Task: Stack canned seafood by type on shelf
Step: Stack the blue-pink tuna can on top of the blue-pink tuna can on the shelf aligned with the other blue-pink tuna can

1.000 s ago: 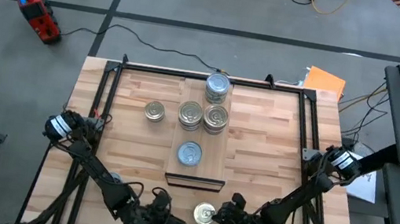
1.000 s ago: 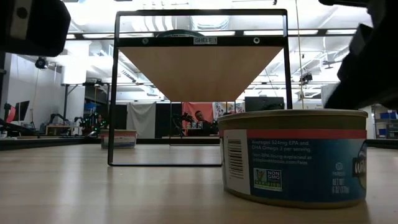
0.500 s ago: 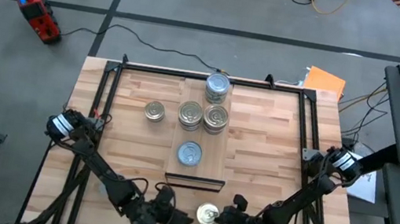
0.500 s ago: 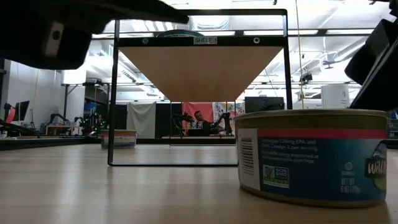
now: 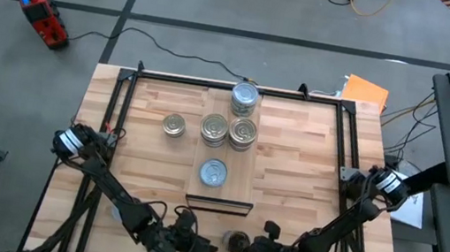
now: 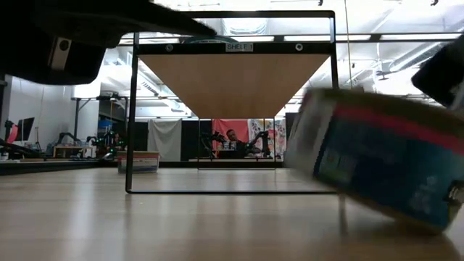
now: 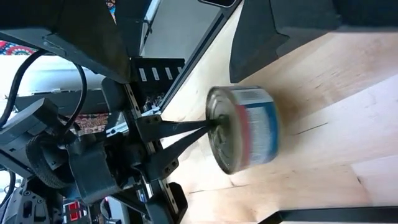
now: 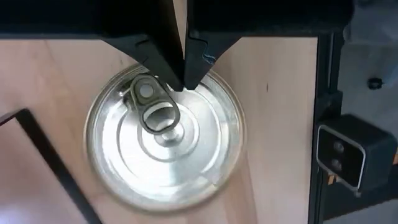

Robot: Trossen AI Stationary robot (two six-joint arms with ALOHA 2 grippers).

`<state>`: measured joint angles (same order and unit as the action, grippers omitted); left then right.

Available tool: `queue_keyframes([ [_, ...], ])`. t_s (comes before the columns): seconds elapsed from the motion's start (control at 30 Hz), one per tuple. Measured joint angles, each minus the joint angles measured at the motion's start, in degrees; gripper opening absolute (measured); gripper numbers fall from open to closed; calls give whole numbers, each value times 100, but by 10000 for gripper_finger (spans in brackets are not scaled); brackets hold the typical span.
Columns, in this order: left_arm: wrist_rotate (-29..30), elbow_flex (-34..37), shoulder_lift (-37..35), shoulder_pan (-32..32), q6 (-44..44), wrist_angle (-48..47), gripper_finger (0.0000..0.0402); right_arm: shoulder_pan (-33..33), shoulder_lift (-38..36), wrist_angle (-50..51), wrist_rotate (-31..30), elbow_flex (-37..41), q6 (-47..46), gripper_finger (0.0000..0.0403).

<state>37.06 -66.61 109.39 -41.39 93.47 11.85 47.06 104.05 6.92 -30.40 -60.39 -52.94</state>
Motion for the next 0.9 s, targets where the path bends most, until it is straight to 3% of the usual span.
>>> queue_keyframes([
  [0.17,0,0,63,0,-58,34,261,20,43,115,141,44,1,9],
  [0.37,18,-204,227,2,-1090,121,261,20,26,47,81,64,1,9],
  [0.57,7,-869,638,69,-1654,3,261,18,26,1,52,64,1,9],
  [0.9,-216,-2004,1309,106,-1495,-1068,261,19,17,-303,87,-23,-20,9],
])
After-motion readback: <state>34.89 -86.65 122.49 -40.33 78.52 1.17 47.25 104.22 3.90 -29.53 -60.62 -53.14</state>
